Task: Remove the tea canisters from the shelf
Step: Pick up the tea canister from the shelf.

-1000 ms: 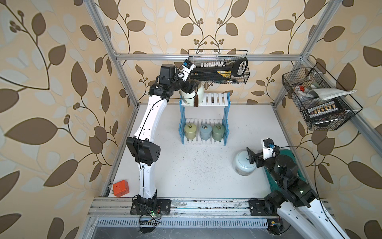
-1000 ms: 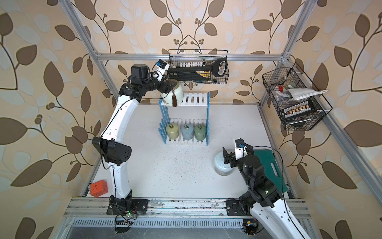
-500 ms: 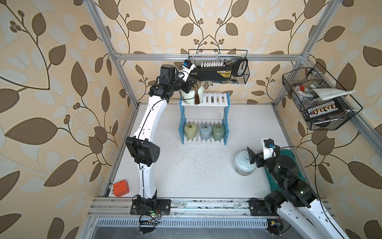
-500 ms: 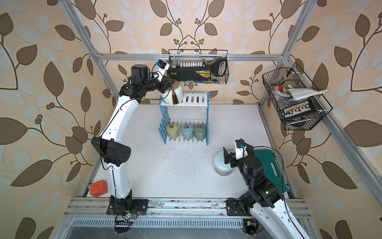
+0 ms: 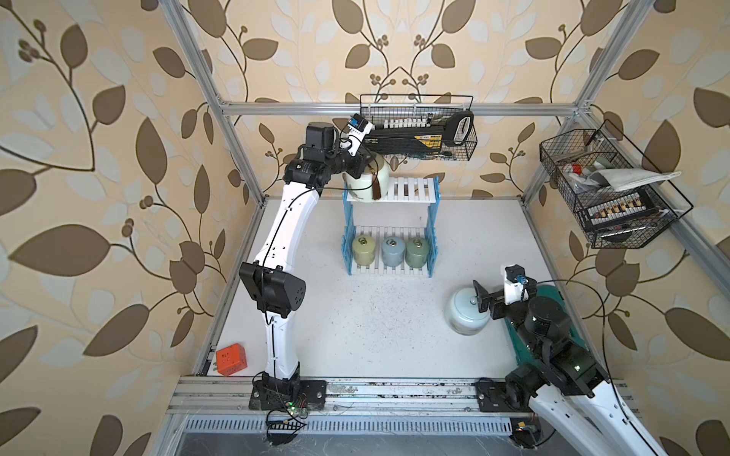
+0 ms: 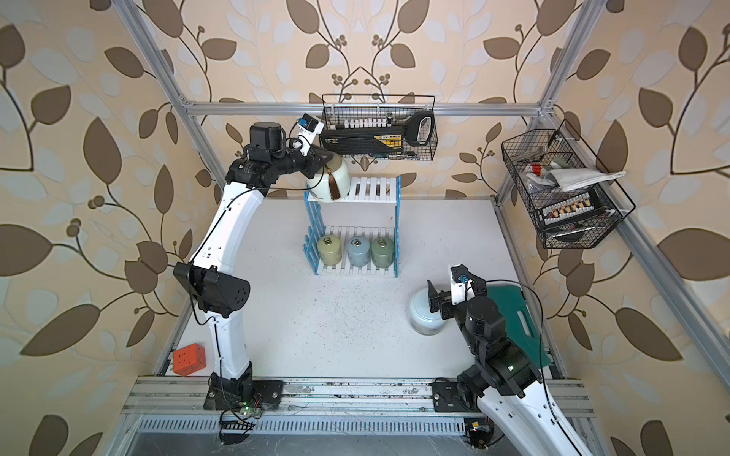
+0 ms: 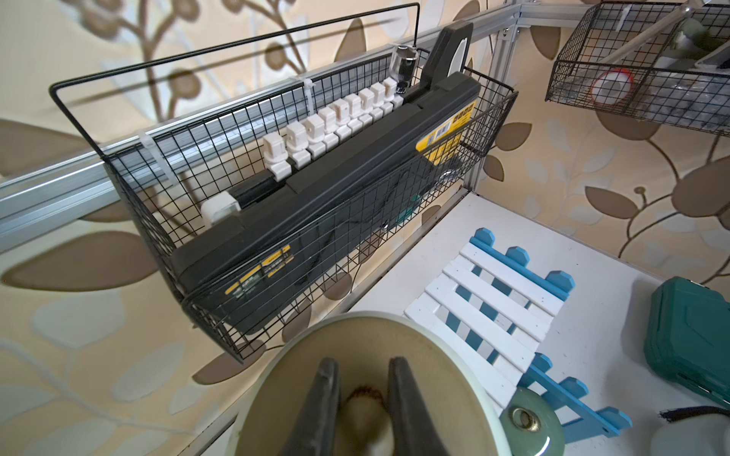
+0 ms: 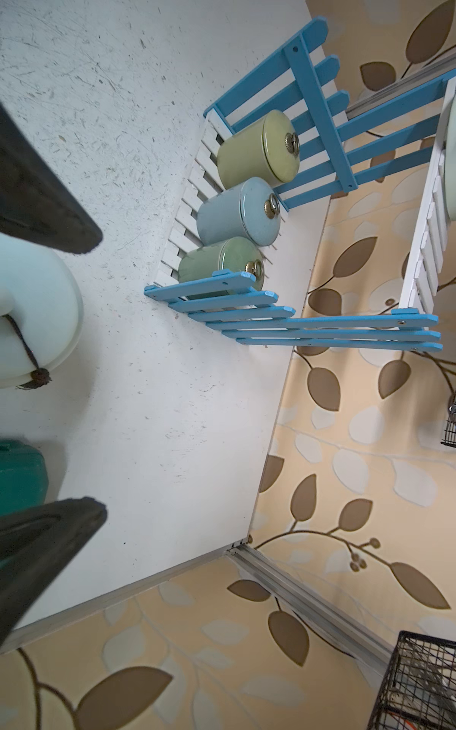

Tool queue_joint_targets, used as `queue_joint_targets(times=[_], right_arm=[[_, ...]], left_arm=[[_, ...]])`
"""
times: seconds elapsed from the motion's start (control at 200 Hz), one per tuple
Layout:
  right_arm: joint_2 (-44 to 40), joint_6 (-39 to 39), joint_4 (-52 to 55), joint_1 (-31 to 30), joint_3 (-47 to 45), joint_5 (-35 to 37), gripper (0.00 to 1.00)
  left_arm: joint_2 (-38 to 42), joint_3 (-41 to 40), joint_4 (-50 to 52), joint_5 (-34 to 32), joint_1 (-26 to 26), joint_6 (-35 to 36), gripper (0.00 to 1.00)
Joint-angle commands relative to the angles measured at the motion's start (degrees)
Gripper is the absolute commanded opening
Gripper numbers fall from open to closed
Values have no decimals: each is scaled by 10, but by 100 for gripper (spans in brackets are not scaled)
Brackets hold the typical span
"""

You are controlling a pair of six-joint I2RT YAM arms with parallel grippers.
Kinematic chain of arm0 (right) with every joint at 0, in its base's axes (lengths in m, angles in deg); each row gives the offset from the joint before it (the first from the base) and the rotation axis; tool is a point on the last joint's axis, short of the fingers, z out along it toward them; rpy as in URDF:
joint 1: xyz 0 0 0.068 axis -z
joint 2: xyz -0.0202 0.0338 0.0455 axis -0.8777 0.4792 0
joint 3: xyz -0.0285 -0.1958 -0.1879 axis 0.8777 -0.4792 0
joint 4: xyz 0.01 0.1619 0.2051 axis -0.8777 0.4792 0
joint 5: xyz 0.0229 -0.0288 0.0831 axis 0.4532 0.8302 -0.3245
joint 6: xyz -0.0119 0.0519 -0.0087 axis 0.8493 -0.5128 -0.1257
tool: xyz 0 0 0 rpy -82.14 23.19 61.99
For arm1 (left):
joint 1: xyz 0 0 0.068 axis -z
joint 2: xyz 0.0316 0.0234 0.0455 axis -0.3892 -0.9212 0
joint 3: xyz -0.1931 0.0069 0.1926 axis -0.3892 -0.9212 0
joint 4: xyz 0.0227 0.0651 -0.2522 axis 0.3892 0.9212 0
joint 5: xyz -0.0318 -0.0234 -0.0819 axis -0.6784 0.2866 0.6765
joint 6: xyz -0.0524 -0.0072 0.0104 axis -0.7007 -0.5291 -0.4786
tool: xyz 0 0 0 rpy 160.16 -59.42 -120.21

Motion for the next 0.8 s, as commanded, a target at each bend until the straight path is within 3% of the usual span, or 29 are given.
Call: queue_joint_targets(times=[0.0,0.38,0.645,0.795], right_arm=[[-8,5,-11,2,-9,6,99],[-9,6,-10,2,-9,17,99],[-13,7,-12,2,-11,23,99],[-21,9,-15,2,-11,28,99]], left_arm=[[21,59,-77,16,-1,16,0],[69,50,-85,45,0,-42,0],[123,14,-81,114,3,-66,0],[169,-47,-103,157,12,-50,0]])
